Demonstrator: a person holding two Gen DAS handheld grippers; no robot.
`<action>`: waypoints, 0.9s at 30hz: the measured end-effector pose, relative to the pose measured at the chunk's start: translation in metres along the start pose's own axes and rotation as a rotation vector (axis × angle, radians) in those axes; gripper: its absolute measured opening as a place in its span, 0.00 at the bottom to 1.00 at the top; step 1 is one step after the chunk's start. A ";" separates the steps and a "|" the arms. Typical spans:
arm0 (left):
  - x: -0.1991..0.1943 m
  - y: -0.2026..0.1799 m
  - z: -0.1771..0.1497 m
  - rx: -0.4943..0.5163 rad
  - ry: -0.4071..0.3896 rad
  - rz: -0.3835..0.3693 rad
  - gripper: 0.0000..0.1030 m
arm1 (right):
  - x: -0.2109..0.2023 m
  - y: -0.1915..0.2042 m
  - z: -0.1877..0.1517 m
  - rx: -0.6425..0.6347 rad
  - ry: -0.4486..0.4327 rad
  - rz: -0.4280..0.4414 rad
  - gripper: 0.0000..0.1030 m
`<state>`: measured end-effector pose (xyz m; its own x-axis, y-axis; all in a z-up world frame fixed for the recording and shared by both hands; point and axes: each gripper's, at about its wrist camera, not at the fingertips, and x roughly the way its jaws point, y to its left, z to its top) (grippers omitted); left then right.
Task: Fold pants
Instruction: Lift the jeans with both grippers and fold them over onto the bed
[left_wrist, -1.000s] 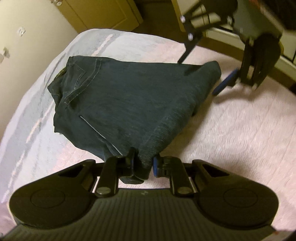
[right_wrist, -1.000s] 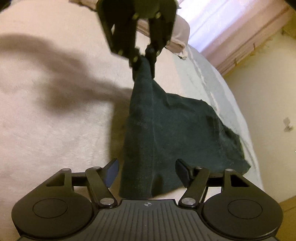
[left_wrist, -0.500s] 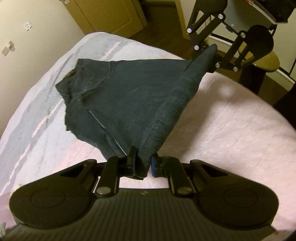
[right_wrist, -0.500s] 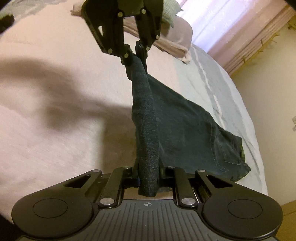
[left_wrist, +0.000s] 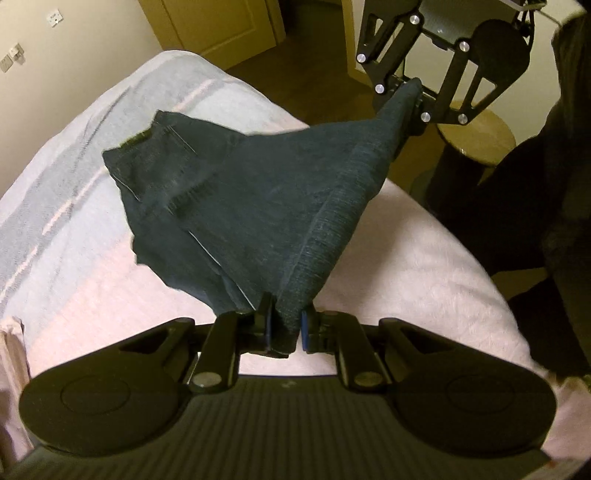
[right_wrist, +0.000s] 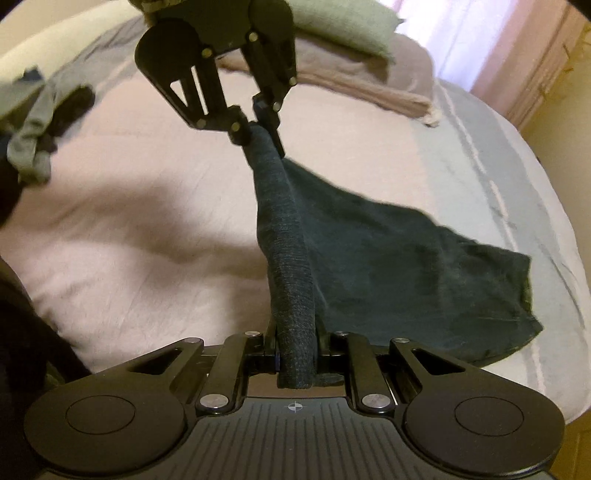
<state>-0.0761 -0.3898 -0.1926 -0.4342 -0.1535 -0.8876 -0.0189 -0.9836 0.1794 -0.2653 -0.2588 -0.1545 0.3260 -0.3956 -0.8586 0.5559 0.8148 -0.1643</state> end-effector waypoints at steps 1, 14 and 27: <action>-0.006 0.013 0.011 -0.006 -0.005 0.000 0.10 | -0.009 -0.013 0.007 0.006 -0.007 0.002 0.11; 0.032 0.260 0.207 -0.056 -0.027 -0.028 0.10 | -0.047 -0.304 0.017 0.221 -0.153 0.113 0.11; 0.286 0.438 0.254 -0.306 0.169 -0.261 0.10 | 0.136 -0.549 -0.077 0.660 -0.054 0.432 0.11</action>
<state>-0.4368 -0.8402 -0.2599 -0.2964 0.1155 -0.9481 0.1699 -0.9704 -0.1714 -0.5845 -0.7272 -0.2185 0.6436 -0.1348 -0.7534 0.7050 0.4877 0.5150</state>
